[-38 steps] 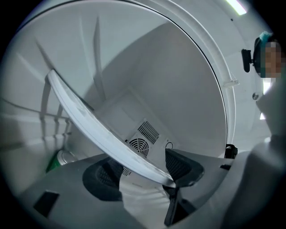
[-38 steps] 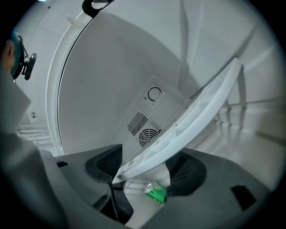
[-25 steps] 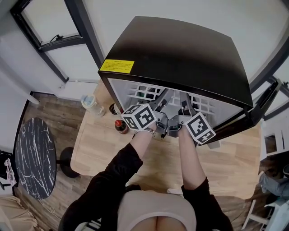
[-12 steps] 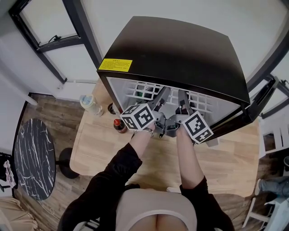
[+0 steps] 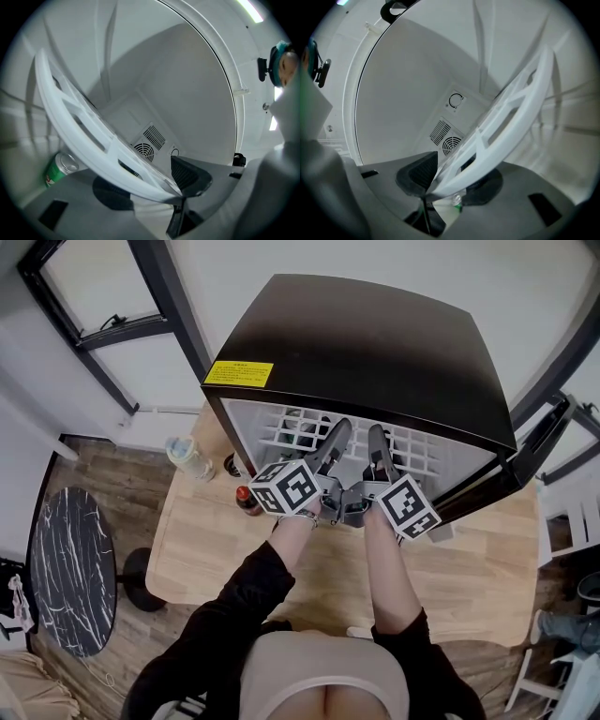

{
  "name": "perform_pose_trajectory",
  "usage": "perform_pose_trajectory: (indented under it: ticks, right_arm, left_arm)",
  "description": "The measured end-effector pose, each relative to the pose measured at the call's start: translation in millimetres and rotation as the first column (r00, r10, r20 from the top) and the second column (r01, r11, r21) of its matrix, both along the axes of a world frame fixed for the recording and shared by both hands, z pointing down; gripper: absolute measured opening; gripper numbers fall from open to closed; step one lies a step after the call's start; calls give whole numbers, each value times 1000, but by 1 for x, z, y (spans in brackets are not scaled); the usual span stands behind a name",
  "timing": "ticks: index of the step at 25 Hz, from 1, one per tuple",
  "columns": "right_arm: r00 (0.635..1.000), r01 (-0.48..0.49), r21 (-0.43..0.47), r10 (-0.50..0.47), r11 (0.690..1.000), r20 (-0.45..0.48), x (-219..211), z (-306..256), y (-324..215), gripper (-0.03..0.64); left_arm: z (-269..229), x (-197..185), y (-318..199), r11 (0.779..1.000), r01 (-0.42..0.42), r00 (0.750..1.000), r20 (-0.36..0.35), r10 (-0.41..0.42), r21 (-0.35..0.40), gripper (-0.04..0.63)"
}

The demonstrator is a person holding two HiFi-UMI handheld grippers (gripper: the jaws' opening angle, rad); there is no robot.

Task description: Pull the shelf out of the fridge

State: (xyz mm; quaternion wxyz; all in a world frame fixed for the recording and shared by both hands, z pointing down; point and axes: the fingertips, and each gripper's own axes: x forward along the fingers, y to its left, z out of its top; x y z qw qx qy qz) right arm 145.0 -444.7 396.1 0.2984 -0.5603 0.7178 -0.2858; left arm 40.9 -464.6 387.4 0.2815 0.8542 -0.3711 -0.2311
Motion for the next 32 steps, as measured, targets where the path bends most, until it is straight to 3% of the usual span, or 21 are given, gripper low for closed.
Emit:
perform_pose_trajectory:
  ticks: [32]
  right_arm:
    - [1000, 3, -1, -3, 1000, 26, -6, 1, 30, 164]
  left_arm:
    - [1, -8, 30, 1000, 15, 1000, 1, -15, -8, 239]
